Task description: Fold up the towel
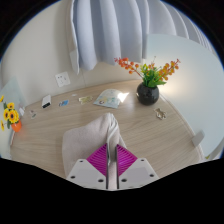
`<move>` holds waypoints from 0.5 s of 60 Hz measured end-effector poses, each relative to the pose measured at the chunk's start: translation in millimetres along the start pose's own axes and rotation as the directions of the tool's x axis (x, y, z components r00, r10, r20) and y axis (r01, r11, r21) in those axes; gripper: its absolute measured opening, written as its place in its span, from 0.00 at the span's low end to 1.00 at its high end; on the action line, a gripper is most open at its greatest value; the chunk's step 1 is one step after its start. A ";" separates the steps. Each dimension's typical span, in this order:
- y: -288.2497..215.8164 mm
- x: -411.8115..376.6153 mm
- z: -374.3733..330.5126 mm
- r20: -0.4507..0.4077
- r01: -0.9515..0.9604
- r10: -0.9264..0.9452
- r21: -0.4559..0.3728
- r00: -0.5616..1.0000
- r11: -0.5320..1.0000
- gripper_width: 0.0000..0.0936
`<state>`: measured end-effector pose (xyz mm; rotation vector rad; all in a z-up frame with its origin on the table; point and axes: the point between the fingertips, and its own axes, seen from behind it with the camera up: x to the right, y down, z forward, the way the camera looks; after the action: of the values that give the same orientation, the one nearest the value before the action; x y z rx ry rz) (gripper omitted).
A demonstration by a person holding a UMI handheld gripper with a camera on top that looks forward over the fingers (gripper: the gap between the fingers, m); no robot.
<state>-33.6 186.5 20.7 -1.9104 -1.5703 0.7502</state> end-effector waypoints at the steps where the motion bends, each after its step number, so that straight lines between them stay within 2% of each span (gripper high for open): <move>1: -0.3 -0.7 -0.2 0.001 0.002 -0.002 0.002 1.000 1.000 0.13; 3: -1.9 -0.5 -1.3 0.001 0.012 -0.012 0.008 1.000 1.000 0.19; 7: -5.9 2.9 -4.9 -0.028 0.059 -0.059 0.022 0.998 0.998 0.41; 10: -12.7 4.6 -11.8 -0.047 0.092 -0.090 0.040 0.995 0.995 0.62; 14: -19.3 -3.6 -29.8 -0.033 0.102 -0.101 0.046 0.994 0.994 0.93; 17: -23.6 -13.0 -49.1 -0.008 0.099 -0.098 0.047 0.995 0.994 0.89; 21: -32.0 -21.9 -86.0 0.016 0.111 -0.113 0.070 0.994 0.991 0.92; 30: -38.3 -28.8 -186.8 0.009 0.180 -0.182 0.102 0.983 0.978 0.91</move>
<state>70.0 152.4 179.8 -1.6677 -1.6587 0.7547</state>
